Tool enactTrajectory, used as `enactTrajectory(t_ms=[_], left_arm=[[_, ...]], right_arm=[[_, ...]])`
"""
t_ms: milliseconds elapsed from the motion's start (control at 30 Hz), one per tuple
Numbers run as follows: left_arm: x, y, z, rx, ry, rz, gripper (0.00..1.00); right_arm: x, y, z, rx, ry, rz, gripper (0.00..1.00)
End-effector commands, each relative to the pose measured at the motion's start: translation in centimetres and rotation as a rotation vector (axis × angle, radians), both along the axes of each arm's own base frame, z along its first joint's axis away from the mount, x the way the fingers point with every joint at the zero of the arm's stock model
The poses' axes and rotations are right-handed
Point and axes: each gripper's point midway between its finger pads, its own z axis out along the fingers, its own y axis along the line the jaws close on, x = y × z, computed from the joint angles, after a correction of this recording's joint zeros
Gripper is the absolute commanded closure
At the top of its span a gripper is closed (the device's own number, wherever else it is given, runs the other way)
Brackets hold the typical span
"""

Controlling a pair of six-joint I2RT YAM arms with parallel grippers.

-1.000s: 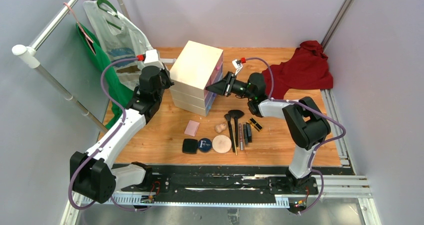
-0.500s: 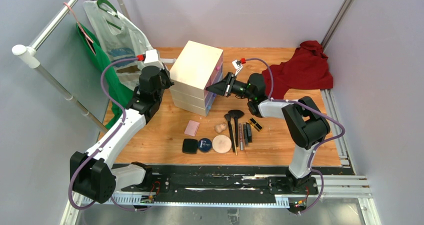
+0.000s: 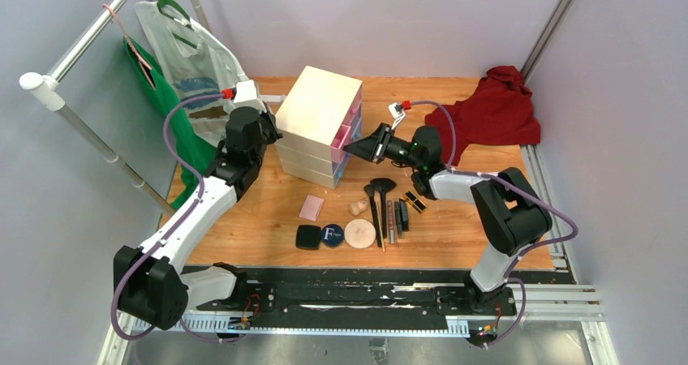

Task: Organize the makeup
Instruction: Open the drawer in the storage box.

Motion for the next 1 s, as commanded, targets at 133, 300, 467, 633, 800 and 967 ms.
enactTrajectory(t_ms=[133,300,467,633,800,967], left_arm=[[-1.8,0.1,-6.3,0.053,0.204,-0.031,0.93],[-1.8,0.1,-6.3,0.053,0.204,-0.029,0.93],[-1.8,0.1,-6.3,0.054,0.206,-0.031,0.94],[-1.9,0.1,-6.2,0.053,0.204,-0.031,0.93],[-2.0,0.2,-6.3,0.051,0.205,-0.030,0.93],[-2.0,0.2,-6.4,0.051,0.207,-0.030,0.94]], right_arm=[[-0.6,-2.0,0.1,-0.016,-0.028,-0.017,0.97],[-1.0,-3.0,0.1,-0.018,-0.030,-0.035,0.98],[-1.2,-4.1,0.2,-0.025,-0.032,-0.059,0.98],[-1.4,-5.0,0.3,-0.026,-0.034,-0.080,0.98],[-1.6,-5.7,0.2,-0.028,-0.032,-0.094,0.99],[-1.6,-6.5,0.3,-0.028,-0.034,-0.111,1.00]])
